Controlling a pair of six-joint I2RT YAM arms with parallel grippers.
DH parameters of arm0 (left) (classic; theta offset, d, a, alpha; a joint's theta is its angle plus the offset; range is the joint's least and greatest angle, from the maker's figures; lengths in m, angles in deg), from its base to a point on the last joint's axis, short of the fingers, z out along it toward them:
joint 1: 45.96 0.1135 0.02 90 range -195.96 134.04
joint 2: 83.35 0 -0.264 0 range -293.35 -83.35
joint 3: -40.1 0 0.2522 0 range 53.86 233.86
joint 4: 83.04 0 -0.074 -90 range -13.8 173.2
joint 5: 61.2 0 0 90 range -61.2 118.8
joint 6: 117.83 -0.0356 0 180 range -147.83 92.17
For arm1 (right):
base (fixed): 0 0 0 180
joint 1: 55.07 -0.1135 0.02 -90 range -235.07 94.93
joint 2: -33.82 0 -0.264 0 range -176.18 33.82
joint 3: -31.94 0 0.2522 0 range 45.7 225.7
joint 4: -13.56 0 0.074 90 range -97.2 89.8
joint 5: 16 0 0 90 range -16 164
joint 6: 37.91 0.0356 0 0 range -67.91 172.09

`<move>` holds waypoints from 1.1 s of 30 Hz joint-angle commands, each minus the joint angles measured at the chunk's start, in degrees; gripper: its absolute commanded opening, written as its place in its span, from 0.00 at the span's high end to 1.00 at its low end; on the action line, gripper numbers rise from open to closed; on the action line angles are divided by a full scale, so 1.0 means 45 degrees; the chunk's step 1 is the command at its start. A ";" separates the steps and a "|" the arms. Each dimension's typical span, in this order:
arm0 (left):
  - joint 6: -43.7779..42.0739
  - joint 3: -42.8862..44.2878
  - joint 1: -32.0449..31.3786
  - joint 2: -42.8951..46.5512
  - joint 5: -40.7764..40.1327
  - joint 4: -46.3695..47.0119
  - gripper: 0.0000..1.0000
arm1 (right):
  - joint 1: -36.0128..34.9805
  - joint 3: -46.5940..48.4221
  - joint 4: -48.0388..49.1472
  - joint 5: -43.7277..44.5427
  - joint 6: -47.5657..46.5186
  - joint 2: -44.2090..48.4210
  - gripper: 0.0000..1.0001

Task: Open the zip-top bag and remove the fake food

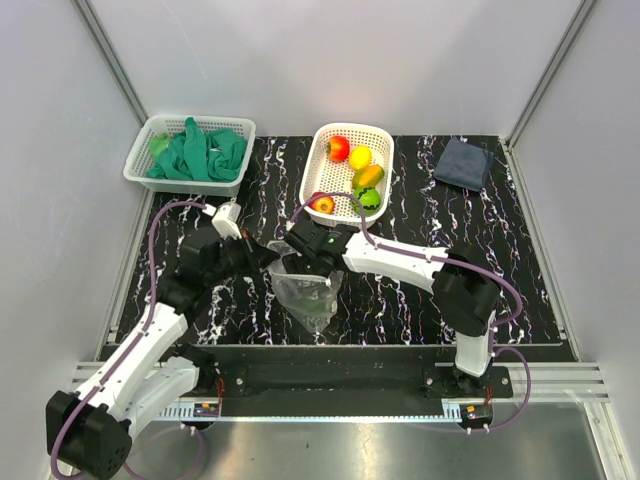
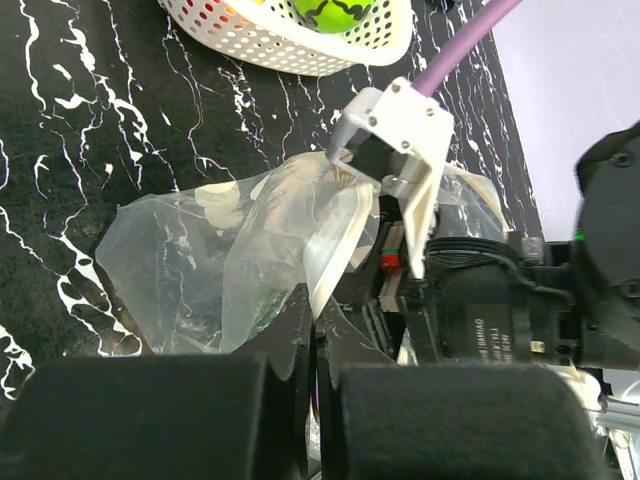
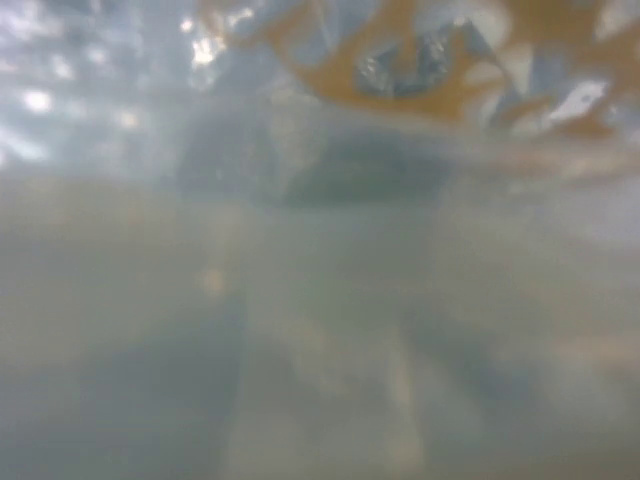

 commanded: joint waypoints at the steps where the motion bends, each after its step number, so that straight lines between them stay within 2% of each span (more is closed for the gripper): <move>1: -0.0082 -0.0100 0.0031 -0.0125 0.0230 0.0947 1.00 | -0.0016 -0.0264 0.0232 0.0402 -0.0176 -0.0173 0.30; 12: -0.0024 -0.0432 0.0031 -0.0243 0.0288 0.1104 1.00 | -0.0016 -0.0246 0.0935 0.0364 -0.0351 -0.1071 0.20; 17: -0.0082 -0.0530 0.0031 -0.0223 0.0230 0.1026 1.00 | -0.0017 -0.0109 0.1111 0.0481 -0.0488 -0.1521 0.21; 21: -0.0160 -0.0569 0.0031 -0.0145 0.0133 0.0889 1.00 | -0.0016 -0.0304 0.1150 0.0773 -0.0527 -0.0898 0.27; 26: -0.0297 -0.0608 0.0031 -0.0262 0.0035 0.0869 1.00 | -0.0036 -0.0285 0.1150 0.0774 -0.0761 0.0722 0.45; 33: -0.0745 -0.0277 0.0031 -0.0321 -0.0472 0.0343 1.00 | -0.0036 -0.0265 0.1268 0.1204 -0.1112 0.2811 0.46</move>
